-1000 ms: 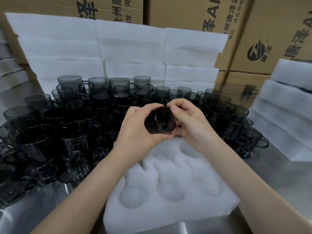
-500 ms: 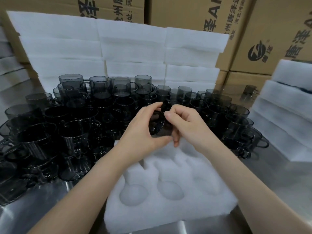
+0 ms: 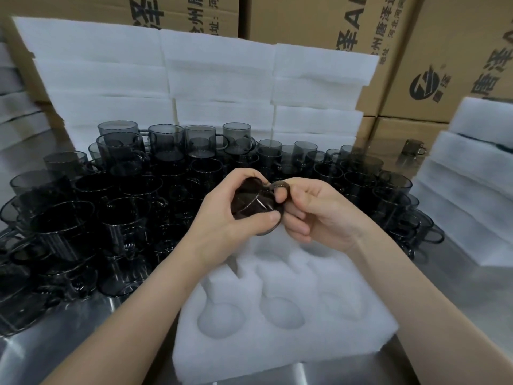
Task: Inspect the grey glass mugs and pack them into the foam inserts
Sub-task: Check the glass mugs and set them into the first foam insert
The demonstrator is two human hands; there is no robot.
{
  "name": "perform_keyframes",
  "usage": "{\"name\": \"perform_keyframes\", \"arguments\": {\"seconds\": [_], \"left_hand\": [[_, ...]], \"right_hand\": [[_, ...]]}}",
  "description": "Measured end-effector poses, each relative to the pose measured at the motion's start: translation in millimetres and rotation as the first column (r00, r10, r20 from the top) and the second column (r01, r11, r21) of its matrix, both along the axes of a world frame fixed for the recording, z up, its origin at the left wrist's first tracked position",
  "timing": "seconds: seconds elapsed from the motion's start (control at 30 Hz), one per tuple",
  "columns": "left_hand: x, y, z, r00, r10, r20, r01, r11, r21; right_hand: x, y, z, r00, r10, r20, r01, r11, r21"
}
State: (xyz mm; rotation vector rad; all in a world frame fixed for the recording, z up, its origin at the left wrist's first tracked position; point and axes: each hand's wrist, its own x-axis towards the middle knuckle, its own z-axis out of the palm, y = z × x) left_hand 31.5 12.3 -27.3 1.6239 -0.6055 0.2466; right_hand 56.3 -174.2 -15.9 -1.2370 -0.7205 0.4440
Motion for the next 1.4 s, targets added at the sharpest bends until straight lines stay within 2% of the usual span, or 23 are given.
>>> {"name": "perform_keyframes", "arguments": {"seconds": [0.13,0.2,0.37,0.43,0.5,0.57,0.67,0.73,0.8,0.93,1.07,1.13,1.27,1.4], "left_hand": [[-2.5,2.6,2.0,0.991,-0.110,-0.073,0.103,0.990,-0.097],[-2.7,1.8,2.2,0.990,-0.110,-0.086,0.104,0.992,-0.070],[-2.4,-3.8,0.7,0.997,-0.033,-0.075,0.041,0.994,0.103],[-1.4,-7.0,-0.8,0.997,0.069,0.021,-0.072,0.958,0.279],[0.4,-10.1,-2.0,0.985,0.123,0.120,-0.159,0.917,0.366],[3.5,-10.2,-2.3,0.974,0.164,0.157,-0.208,0.923,0.324],[7.1,-6.8,-2.1,0.984,0.160,0.084,-0.165,0.985,0.055],[8.2,-4.0,-2.6,0.991,0.123,0.058,-0.116,0.987,-0.109],[8.9,-2.3,-3.6,0.991,0.134,0.030,-0.127,0.979,-0.160],[9.2,-0.6,-4.1,0.986,0.166,0.015,-0.164,0.982,-0.099],[9.6,-0.6,-3.4,0.981,0.188,0.052,-0.192,0.976,0.102],[9.1,-1.1,-4.7,0.982,0.180,0.053,-0.186,0.971,0.151],[7.6,-4.1,-5.8,0.979,0.188,0.083,-0.201,0.957,0.210],[7.9,-4.2,-4.9,0.983,0.172,0.068,-0.182,0.966,0.182]], "right_hand": [[0.2,1.6,-1.9,0.997,-0.062,0.054,0.064,0.998,-0.025],[0.6,3.7,-2.5,0.992,-0.109,0.059,0.111,0.994,-0.017],[1.2,5.0,-1.4,0.965,-0.256,0.055,0.257,0.966,-0.009],[0.1,7.4,-0.1,0.923,-0.373,0.094,0.380,0.922,-0.070],[0.5,10.1,0.1,0.873,-0.475,0.106,0.485,0.868,-0.104],[1.7,11.6,-0.3,0.861,-0.502,0.081,0.507,0.859,-0.065],[3.8,9.0,-1.1,0.888,-0.451,0.089,0.450,0.892,0.029],[4.5,6.1,-2.0,0.904,-0.411,0.122,0.415,0.910,-0.008],[4.2,5.4,-4.0,0.925,-0.349,0.152,0.364,0.927,-0.086],[1.7,7.3,-3.3,0.935,-0.306,0.178,0.325,0.942,-0.087],[0.0,6.5,-1.9,0.902,-0.366,0.228,0.399,0.909,-0.120],[-0.7,7.9,-1.9,0.879,-0.394,0.269,0.442,0.884,-0.150],[0.1,12.3,-1.2,0.794,-0.503,0.340,0.572,0.808,-0.139],[2.5,12.5,-3.1,0.779,-0.560,0.283,0.602,0.794,-0.084]]}}
